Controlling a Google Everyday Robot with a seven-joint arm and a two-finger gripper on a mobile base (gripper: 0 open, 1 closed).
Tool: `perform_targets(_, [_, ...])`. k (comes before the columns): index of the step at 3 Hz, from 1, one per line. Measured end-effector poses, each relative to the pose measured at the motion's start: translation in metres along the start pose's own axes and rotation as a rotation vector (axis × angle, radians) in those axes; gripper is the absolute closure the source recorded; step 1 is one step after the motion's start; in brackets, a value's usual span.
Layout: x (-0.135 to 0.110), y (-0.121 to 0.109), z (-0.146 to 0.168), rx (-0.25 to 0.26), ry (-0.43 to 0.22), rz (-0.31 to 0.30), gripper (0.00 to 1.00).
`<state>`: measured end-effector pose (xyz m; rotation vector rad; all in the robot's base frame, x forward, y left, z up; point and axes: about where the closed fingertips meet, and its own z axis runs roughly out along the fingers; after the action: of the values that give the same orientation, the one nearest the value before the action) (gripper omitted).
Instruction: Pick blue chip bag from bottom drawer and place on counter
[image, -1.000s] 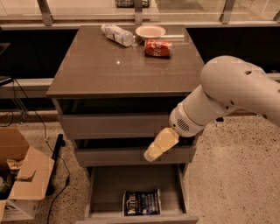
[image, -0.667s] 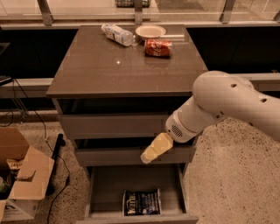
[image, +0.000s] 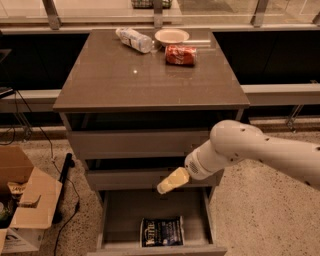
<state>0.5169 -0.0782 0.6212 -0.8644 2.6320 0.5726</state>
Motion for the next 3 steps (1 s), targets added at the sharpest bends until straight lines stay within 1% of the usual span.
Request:
perform_targets(1, [0.020,-0.024,0.058,-0.042,-0.005,0.109,0.00])
perform_targets(2, [0.053,-0.042,0.116,-0.086,0.011,0.244,0.00])
perform_targets(3, [0.066,-0.041,0.134,-0.107,0.031,0.264,0.00])
